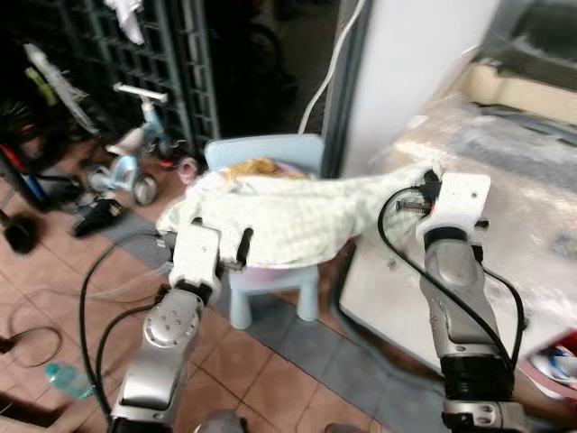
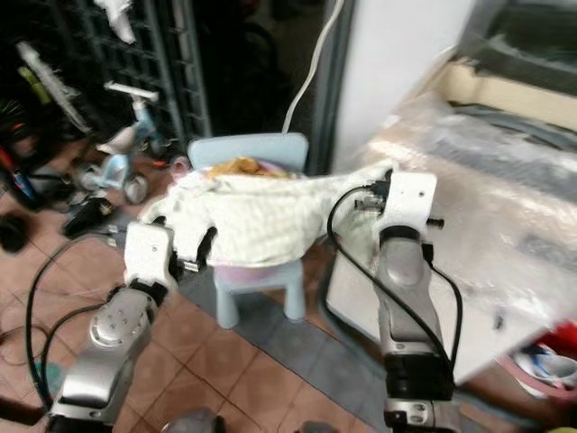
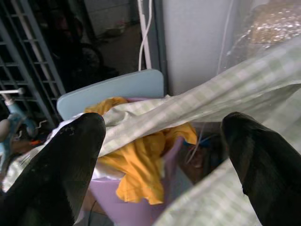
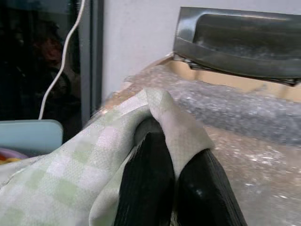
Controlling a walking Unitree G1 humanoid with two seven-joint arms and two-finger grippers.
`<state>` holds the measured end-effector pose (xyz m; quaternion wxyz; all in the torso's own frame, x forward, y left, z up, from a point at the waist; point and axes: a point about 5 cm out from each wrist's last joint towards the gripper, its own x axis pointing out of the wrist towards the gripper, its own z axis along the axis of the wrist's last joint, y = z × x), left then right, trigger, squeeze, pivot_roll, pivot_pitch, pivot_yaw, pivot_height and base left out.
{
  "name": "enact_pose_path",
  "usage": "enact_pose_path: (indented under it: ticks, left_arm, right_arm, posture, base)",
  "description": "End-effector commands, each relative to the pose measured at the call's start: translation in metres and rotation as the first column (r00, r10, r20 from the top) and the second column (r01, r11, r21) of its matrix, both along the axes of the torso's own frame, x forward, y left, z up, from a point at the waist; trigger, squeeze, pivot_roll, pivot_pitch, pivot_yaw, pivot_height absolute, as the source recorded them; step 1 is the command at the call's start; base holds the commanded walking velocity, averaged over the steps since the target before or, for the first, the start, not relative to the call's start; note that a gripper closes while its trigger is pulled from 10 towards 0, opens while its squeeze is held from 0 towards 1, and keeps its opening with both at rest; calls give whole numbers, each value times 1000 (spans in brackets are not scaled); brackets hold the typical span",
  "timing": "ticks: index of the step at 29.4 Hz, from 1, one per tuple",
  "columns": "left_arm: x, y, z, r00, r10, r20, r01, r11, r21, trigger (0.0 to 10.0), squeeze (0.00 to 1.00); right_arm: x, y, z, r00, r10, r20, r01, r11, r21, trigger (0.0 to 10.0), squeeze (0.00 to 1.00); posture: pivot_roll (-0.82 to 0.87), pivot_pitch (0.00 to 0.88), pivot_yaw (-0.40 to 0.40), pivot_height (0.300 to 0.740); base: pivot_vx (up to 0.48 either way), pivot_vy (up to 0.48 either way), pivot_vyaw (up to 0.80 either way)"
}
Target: Clothes washing
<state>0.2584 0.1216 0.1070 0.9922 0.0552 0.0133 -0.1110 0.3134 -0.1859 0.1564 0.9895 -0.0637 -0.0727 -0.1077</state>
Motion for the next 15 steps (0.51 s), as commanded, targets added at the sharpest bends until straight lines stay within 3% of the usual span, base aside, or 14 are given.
enact_pose_path:
  ticks: [1, 11, 15]
  left_arm:
    - [1, -1, 0, 1000, -4, -7, 4, 1000, -1, 10000, 0]
    - [10, 16, 4, 998, 67, -18, -68, 997, -46, 10000, 0]
    - [11, 17, 4, 997, 71, -14, -71, 996, -50, 10000, 0]
  right_arm:
    - [2, -5, 10, 999, -27, 41, 27, 1000, -7, 10000, 0]
    - [-1, -5, 9, 998, -14, 58, 16, 999, -38, 10000, 0]
    - [3, 0, 14, 996, 41, 78, -38, 998, -42, 10000, 0]
  posture:
    - [-44, 13, 16, 740]
    - [-49, 11, 17, 740]
    - [-49, 11, 17, 740]
  base:
    - [0, 0, -800]
    - [0, 0, -800]
    - [269, 0, -800]
